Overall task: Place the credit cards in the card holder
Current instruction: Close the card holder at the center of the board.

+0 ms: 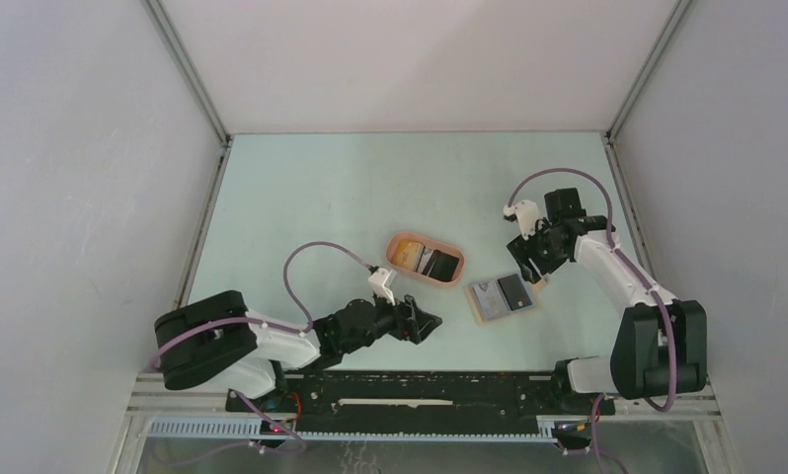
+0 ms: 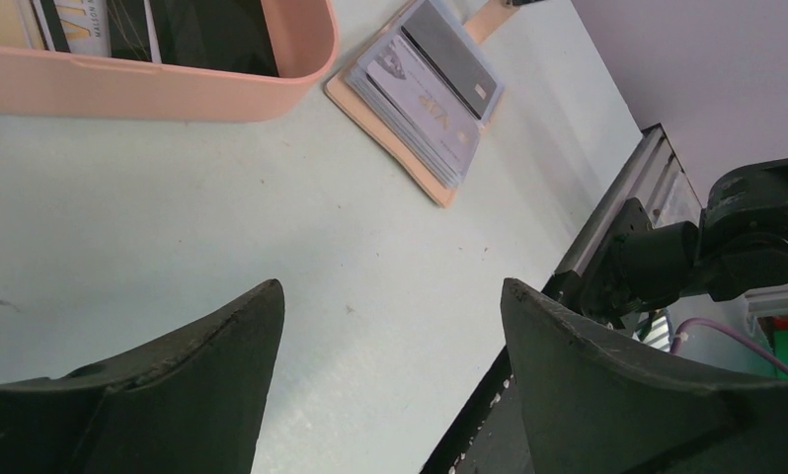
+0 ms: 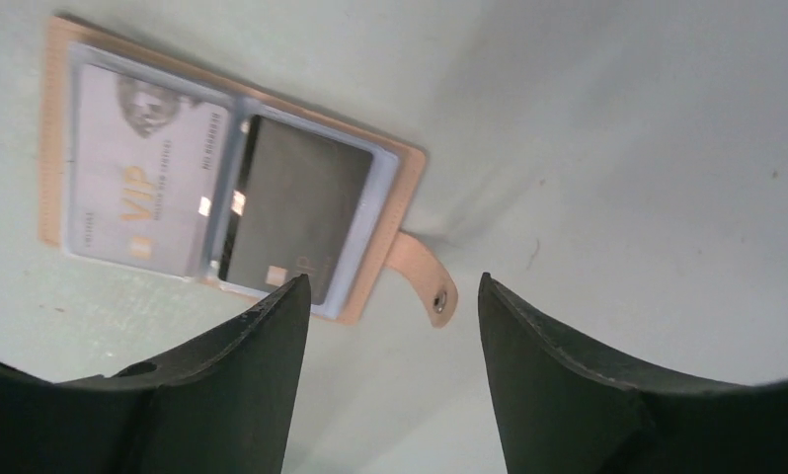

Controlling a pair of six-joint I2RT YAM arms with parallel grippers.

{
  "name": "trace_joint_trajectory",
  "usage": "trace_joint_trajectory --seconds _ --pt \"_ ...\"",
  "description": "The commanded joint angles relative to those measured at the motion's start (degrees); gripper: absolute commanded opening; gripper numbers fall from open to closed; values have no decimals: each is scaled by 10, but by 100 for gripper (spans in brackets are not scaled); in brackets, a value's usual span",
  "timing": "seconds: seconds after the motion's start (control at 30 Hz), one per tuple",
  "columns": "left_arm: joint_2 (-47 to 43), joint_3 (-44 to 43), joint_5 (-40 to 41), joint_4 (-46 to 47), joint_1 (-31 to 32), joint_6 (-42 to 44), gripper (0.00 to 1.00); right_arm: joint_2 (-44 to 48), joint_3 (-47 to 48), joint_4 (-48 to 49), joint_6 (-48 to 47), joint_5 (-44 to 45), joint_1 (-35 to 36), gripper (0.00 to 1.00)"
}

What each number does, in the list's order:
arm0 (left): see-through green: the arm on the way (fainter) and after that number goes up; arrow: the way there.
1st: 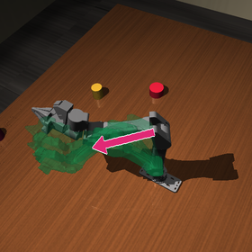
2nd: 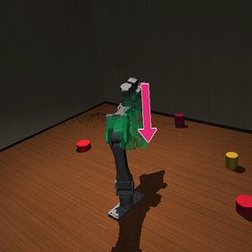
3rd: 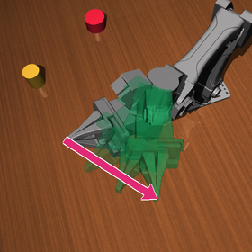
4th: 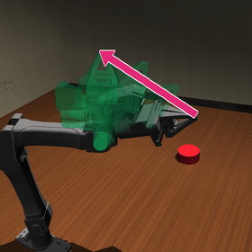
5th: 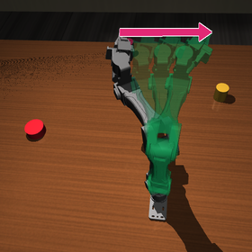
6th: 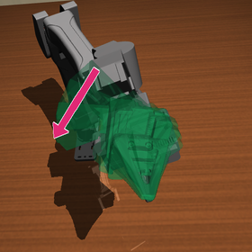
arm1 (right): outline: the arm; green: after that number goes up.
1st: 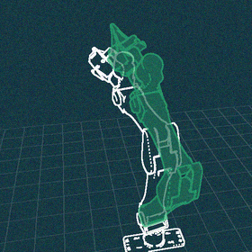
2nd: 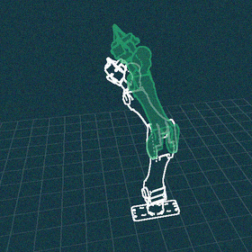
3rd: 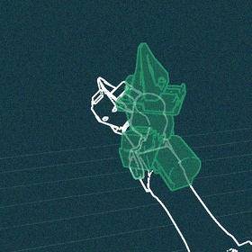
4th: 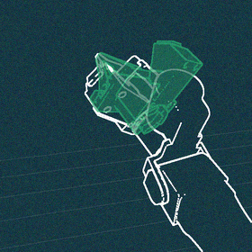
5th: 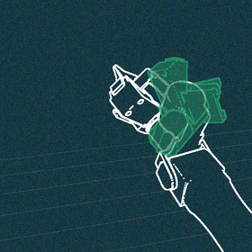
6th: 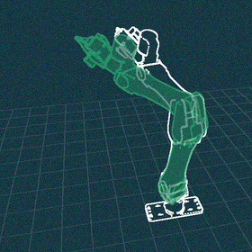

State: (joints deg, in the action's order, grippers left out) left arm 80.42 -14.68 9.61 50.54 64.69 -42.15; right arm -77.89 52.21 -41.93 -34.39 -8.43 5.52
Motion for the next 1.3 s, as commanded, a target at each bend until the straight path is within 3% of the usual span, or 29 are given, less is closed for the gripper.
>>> trace_joint_trajectory --seconds 0.0,0.2,0.7,1.27 --pt "4 -28 -11 33 -2 -6 85 1 36 -11 12 -89 -21 73" --pt "9 -28 -19 46 -2 -4 83 -97 76 -34 22 -133 -72 72" --pt "34 -32 -33 75 -2 -11 81 -205 90 -75 17 -160 -83 60" --pt "37 -34 -33 75 1 -14 80 -160 68 -84 4 -130 -127 57"
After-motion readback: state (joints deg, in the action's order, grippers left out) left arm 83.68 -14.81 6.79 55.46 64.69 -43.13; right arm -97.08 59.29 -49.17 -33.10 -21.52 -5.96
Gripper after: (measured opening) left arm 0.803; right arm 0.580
